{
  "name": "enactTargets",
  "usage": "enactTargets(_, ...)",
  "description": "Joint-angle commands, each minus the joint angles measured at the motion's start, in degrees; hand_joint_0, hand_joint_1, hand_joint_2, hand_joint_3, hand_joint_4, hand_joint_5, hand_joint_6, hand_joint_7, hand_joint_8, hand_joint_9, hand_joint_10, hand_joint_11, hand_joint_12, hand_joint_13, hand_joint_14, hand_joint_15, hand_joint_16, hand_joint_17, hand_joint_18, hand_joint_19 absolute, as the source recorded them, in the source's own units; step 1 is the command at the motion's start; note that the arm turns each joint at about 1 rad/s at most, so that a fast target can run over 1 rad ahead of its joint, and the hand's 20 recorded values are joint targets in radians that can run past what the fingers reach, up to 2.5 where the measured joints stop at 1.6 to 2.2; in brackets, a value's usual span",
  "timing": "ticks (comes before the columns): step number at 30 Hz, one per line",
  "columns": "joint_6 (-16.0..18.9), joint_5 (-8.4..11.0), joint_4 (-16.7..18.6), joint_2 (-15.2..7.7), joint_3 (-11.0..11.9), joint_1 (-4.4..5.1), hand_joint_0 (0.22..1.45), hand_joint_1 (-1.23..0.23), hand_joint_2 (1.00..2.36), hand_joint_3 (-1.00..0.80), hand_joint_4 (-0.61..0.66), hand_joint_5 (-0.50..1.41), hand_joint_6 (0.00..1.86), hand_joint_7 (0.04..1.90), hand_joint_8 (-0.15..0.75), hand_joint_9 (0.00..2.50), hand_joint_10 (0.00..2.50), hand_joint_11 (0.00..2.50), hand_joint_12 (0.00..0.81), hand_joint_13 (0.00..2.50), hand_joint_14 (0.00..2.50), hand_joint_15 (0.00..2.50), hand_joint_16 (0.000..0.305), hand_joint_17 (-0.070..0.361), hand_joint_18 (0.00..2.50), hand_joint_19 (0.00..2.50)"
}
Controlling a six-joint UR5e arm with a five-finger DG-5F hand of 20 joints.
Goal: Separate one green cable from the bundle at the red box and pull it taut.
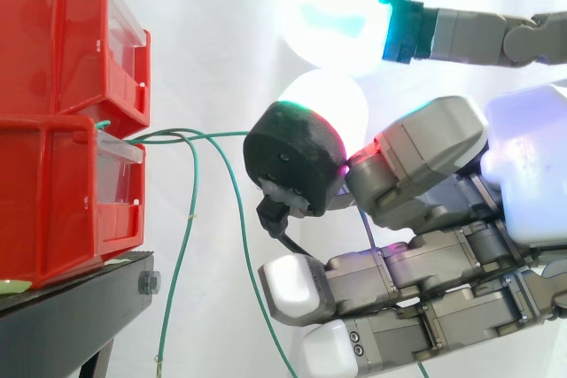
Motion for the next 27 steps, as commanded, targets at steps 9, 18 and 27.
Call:
enactTargets(9, 0.11, -0.79, 0.0, 0.0, 0.01, -0.14, 0.54, -0.74, 1.0, -0.03, 0.46, -0.19, 0.91, 1.31, 0.415, 0.84, 0.49, 1.33, 0.379, 0.6, 0.02, 0.9, 0.071, 0.16, 0.31, 0.73)
enactTargets(18, 0.2, -1.32, -0.09, 0.0, 0.01, -0.23, 0.49, -0.89, 1.02, -0.19, 0.45, -0.24, 0.91, 1.31, 0.376, 0.7, 0.05, 1.6, 0.326, 0.4, 0.03, 0.82, 0.063, 0.142, 0.13, 0.68)
enactTargets(27, 0.2, -1.76, -0.09, 0.0, -0.08, -0.41, 0.41, -0.83, 1.0, -0.5, 0.48, -0.25, 0.92, 1.24, 0.429, 0.62, 0.19, 1.43, 0.356, 0.31, 0.02, 0.71, 0.07, 0.156, 0.07, 0.65)
